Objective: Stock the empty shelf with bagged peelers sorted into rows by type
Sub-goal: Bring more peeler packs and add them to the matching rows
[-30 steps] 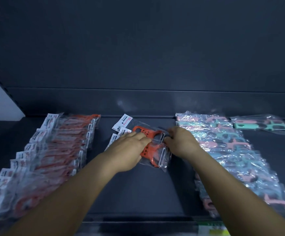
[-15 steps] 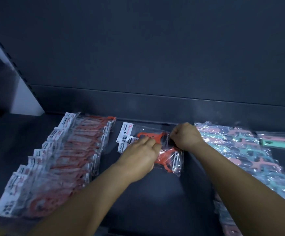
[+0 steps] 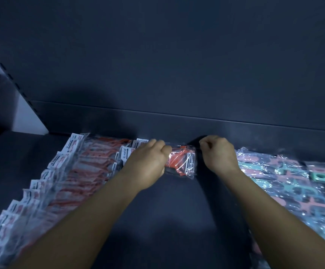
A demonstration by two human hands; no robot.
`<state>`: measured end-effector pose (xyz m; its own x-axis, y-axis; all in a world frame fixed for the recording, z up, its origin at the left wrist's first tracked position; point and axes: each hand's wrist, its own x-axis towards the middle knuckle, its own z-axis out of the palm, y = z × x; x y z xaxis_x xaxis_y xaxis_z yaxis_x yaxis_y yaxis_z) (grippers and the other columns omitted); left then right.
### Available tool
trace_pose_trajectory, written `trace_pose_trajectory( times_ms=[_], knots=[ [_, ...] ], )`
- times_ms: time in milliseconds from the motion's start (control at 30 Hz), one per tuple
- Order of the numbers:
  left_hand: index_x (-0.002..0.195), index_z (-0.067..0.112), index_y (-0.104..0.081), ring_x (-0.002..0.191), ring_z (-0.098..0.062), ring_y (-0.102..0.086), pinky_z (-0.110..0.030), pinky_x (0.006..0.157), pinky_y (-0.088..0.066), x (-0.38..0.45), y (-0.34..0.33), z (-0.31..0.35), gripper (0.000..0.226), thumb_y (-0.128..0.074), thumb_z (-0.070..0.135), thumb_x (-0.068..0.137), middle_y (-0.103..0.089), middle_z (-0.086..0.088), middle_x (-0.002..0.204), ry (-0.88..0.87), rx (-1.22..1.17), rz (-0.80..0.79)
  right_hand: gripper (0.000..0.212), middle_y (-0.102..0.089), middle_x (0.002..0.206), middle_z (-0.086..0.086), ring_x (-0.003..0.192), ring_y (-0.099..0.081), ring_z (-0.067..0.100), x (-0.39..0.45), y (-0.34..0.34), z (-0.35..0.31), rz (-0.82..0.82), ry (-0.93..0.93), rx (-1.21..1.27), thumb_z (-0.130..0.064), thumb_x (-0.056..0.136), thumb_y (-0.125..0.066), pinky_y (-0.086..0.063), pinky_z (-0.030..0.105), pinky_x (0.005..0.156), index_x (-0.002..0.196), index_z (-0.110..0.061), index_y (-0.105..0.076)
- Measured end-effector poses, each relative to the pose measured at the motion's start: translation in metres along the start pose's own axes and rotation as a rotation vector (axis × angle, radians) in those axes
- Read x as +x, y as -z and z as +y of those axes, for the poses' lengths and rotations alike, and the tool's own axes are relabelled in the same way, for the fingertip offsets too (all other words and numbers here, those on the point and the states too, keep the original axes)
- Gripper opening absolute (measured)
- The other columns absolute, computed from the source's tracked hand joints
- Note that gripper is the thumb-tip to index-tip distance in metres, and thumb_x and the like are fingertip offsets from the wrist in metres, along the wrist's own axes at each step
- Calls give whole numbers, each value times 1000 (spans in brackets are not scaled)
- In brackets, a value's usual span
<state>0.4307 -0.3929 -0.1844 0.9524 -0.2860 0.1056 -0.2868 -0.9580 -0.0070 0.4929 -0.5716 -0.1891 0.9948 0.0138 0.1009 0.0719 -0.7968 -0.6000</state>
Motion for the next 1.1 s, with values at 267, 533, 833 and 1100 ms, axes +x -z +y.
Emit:
trace_pose_trajectory(
  times_ms=[267, 533, 833, 1100],
  knots=[
    [138, 12, -39, 123, -22, -43, -30, 101, -38, 7, -14, 0, 53, -54, 2, 88, -43, -2, 138, 52, -14, -36, 23, -71, 99, 14, 95, -63, 34, -17, 6, 0, -128, -26, -50, -14, 91, -46, -47, 30, 78, 100, -11, -67],
    [143, 10, -33, 132, -20, -35, -28, 110, -29, -10, -8, 18, 57, -53, 2, 90, -37, -3, 144, 16, 1, -83, 29, -68, 113, 15, 107, -61, 32, -33, 10, -1, -167, -52, -64, -13, 91, -43, -45, 30, 86, 114, -14, -62],
    [151, 12, 3, 147, -22, 9, -34, 121, -1, -12, -17, 18, 67, -41, 21, 101, 10, -7, 160, 87, -63, -173, 64, -16, 158, -7, 140, -23, 21, -59, 1, -4, -329, 250, -265, -36, 94, -48, -22, 30, 115, 150, -24, -18],
    [151, 13, 3, 147, -19, 7, -32, 120, 2, -12, -12, 16, 66, -40, 15, 101, 8, -6, 160, 90, -57, -176, 64, -20, 157, 1, 141, -24, 22, -62, -5, -3, -323, 289, -352, -35, 94, -43, -22, 33, 117, 150, -18, -17]
  ],
)
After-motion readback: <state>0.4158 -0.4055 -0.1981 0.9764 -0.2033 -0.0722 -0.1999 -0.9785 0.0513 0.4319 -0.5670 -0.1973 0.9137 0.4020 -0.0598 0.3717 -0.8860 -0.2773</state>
